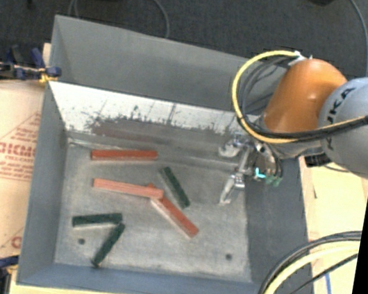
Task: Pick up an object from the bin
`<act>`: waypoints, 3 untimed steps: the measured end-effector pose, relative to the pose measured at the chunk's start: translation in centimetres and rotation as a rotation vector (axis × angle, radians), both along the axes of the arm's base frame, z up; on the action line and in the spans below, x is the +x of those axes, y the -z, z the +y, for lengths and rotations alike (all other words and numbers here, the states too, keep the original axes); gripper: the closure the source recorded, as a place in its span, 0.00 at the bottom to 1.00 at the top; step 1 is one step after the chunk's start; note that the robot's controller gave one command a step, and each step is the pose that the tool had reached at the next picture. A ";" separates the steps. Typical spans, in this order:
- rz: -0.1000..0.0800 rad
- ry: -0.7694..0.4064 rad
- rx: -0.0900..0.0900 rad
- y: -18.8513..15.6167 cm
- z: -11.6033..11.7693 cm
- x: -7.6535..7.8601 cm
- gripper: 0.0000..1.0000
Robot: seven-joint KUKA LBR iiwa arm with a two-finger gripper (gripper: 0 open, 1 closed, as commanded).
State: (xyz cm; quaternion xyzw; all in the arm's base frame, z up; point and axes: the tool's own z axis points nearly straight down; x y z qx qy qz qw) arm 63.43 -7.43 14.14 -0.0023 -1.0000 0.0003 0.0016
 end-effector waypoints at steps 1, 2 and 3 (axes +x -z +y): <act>-0.008 -0.001 -0.001 -0.5 0.0 0.2 0.00; -0.018 -0.198 -0.001 6.4 7.0 -1.8 1.00; -0.018 -0.199 -0.001 6.4 7.0 -1.8 1.00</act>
Offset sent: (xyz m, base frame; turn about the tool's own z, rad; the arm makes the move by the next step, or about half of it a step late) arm -0.0228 0.0715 -0.0710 -0.2013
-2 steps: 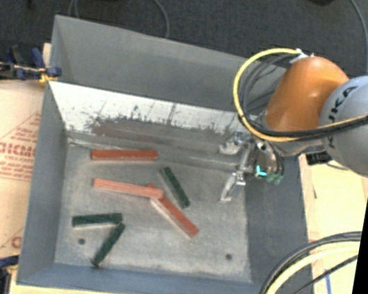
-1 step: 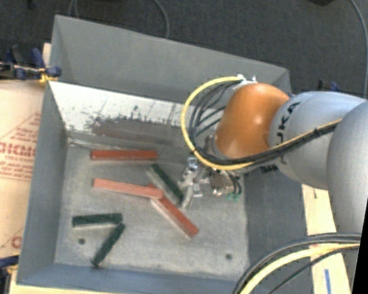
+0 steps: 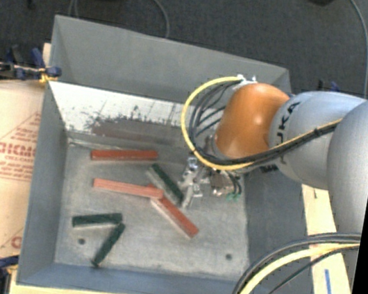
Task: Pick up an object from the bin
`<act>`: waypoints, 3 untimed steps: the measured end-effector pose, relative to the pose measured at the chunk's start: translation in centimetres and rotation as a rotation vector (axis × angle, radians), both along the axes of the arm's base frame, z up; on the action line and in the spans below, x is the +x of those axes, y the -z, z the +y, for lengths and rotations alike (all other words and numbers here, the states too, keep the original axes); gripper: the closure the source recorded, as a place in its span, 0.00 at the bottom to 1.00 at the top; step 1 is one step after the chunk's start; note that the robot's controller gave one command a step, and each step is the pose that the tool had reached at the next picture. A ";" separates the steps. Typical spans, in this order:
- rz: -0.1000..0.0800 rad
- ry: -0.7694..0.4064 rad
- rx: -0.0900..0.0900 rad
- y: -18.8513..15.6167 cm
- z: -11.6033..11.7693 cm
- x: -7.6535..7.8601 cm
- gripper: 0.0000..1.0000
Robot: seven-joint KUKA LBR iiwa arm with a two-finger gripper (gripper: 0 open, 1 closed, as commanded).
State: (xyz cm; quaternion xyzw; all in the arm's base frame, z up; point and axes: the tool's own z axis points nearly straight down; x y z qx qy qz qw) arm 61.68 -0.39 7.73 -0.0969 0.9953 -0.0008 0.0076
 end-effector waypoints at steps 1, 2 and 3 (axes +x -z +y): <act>0.008 -0.014 -0.001 -14.5 -1.9 0.4 1.00; 0.010 -0.014 -0.001 -14.4 -1.9 0.4 1.00; 0.011 0.019 0.001 -10.0 -2.2 0.8 0.00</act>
Offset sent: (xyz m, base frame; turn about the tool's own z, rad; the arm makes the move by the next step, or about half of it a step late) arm 0.0000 0.0000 0.0000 0.0000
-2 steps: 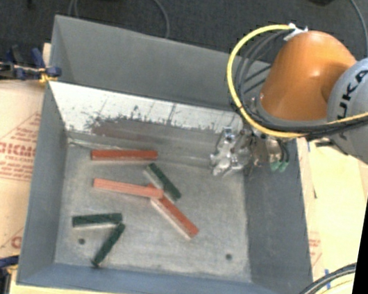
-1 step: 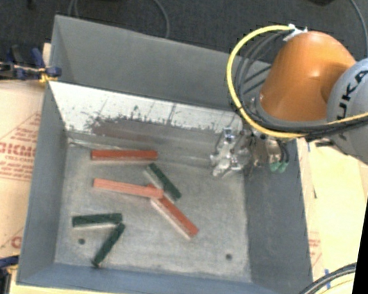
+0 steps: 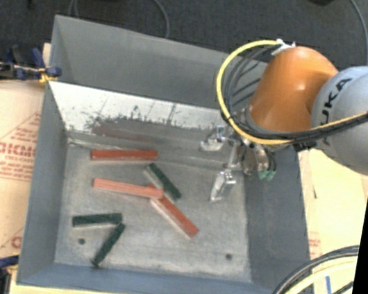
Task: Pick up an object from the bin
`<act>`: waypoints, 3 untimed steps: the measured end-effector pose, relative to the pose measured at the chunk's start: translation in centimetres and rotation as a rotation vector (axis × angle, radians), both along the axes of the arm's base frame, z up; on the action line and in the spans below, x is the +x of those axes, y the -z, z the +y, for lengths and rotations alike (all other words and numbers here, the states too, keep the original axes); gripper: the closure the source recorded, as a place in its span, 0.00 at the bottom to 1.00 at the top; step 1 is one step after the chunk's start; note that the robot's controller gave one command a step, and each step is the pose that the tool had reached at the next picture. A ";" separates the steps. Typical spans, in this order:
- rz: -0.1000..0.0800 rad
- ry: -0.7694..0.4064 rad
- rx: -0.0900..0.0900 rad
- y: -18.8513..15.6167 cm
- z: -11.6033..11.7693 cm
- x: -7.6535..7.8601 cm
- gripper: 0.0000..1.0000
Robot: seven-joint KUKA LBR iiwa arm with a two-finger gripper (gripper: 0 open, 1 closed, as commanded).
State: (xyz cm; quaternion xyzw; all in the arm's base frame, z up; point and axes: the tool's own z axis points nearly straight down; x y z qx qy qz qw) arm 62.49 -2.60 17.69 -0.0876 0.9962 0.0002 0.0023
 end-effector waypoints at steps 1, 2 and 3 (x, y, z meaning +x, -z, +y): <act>-0.001 0.000 0.000 0.0 0.0 0.0 0.00; -0.008 0.001 -0.001 9.5 3.0 -3.5 1.00; -0.008 0.001 -0.001 9.5 3.0 -3.5 1.00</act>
Offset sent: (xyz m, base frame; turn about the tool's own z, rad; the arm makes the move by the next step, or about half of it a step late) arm -0.0392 0.0315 -0.1000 0.0029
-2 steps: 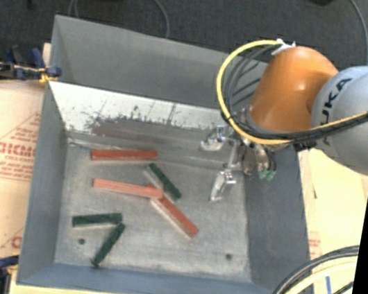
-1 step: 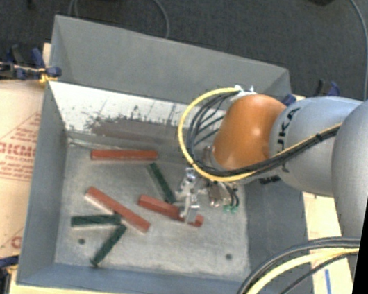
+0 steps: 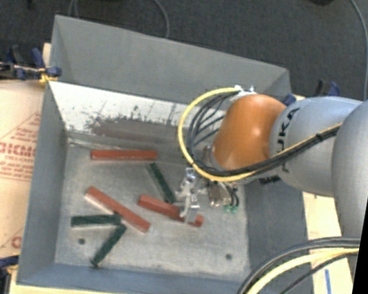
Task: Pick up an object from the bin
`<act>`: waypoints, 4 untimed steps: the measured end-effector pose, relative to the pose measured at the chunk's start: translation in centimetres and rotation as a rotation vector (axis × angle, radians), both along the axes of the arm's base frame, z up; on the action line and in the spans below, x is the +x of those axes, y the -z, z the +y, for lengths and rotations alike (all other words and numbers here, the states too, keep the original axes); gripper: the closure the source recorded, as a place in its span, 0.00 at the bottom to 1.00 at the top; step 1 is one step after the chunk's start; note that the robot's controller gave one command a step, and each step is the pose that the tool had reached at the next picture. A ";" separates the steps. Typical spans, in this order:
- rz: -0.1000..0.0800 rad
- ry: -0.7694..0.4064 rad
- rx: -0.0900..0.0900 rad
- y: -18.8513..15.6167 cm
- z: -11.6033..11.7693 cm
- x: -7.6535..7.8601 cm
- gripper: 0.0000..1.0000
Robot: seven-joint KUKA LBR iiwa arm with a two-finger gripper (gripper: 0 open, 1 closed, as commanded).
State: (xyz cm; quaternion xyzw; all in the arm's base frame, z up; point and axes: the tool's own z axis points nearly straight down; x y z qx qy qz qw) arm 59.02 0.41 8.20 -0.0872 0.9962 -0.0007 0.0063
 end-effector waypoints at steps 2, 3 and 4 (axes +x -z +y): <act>0.008 -0.033 -0.001 -13.6 -2.3 0.5 0.00; 0.008 -0.033 -0.001 -13.6 -2.3 0.5 0.00; 0.002 -0.036 -0.001 -13.3 -2.2 0.3 0.00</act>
Offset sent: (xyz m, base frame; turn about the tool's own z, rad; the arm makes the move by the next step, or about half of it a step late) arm 0.0000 0.0000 0.0000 0.0000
